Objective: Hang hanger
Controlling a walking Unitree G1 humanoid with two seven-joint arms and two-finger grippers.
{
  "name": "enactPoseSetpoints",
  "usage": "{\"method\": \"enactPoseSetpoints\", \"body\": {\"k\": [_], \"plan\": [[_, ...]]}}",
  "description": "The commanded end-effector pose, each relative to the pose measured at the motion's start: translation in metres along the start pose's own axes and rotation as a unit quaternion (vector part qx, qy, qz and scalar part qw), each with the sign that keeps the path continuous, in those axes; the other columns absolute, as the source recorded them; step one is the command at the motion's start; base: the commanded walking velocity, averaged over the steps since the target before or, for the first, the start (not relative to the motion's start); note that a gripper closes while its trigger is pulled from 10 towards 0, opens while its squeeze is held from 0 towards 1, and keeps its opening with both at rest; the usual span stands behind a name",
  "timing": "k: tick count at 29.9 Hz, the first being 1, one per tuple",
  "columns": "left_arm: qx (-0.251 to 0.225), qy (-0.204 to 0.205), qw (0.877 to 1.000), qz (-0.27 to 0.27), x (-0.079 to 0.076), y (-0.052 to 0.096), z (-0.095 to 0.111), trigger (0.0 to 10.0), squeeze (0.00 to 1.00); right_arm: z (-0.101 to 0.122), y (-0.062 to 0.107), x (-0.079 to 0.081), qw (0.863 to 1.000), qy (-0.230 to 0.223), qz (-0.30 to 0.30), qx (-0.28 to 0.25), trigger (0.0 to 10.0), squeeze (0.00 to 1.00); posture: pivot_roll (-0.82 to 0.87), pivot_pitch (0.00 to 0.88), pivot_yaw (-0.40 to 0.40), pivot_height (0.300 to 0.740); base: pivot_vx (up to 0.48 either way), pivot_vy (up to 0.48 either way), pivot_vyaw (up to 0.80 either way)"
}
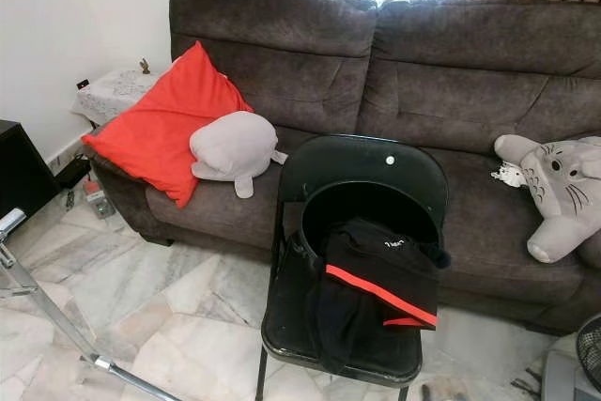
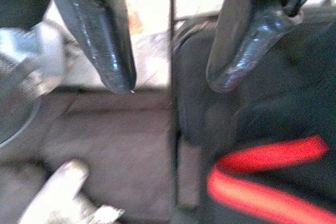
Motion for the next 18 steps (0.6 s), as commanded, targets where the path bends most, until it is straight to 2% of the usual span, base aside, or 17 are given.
{"method": "enactPoseSetpoints", "body": {"k": [1, 4, 5, 9, 10, 11, 12, 18], "plan": [[0.013, -0.011, 1.0, 0.0, 0.003, 0.001, -0.007, 10.0, 0.0, 0.002, -0.004, -0.006, 1.0, 0.008, -0.006, 0.003, 10.0, 1.0, -0.11, 0.0, 0.012, 0.74, 0.0, 0.0, 0.0], [0.012, -0.012, 1.0, -0.001, 0.003, 0.002, -0.007, 10.0, 0.0, 0.009, -0.01, -0.003, 0.999, 0.033, 0.021, -0.005, 10.0, 1.0, -0.11, 0.0, 0.013, 0.74, 0.0, 0.0, 0.0], [0.011, -0.013, 1.0, -0.002, 0.002, 0.002, -0.007, 10.0, 0.0, 0.013, -0.014, 0.0, 0.998, 0.055, 0.038, -0.015, 10.0, 1.0, -0.11, 0.0, 0.013, 0.74, 0.0, 0.0, 0.0], [0.01, -0.015, 1.0, -0.003, 0.003, 0.002, -0.008, 10.0, 0.0, 0.015, -0.025, -0.003, 0.996, 0.077, 0.041, -0.011, 10.0, 1.0, -0.1, 0.0, 0.013, 0.74, 0.0, 0.0, 0.0], [0.01, -0.015, 1.0, -0.002, 0.003, 0.002, -0.008, 10.0, 0.0, 0.016, -0.027, -0.003, 0.996, 0.079, 0.043, -0.011, 10.0, 0.97, -0.1, 0.0, 0.014, 0.74, 0.0, 0.0, 0.0], [0.009, -0.014, 1.0, -0.001, 0.004, 0.002, -0.008, 10.0, 0.0, 0.019, -0.03, -0.002, 0.995, 0.085, 0.047, -0.012, 10.0, 0.24, -0.1, 0.0, 0.015, 0.74, 0.0, 0.0, 0.0], [0.008, -0.014, 1.0, 0.0, 0.004, 0.002, -0.008, 10.0, 0.0, 0.02, -0.032, -0.002, 0.995, 0.085, 0.048, -0.013, 10.0, 0.0, -0.1, 0.0, 0.015, 0.74, 0.0, 0.0, 0.0], [0.008, -0.014, 1.0, 0.003, 0.005, 0.002, -0.007, 10.0, 0.0, 0.03, -0.046, 0.001, 0.993, 0.1, 0.056, -0.022, 10.0, 0.0, -0.08, 0.0, 0.01, 0.74, 0.0, 0.0, 0.0]]}}
Point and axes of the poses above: a point about 5 cm out from each wrist's last joint towards the gripper, its own y axis pointing back from the gripper into the wrist, its own z axis along the axis of the wrist's last joint, x = y × z, the point moved 5 cm from there along -y, pointing out of the wrist towards the gripper, and after that the axes turned 8 degrees about y, right-handed, at the moved point
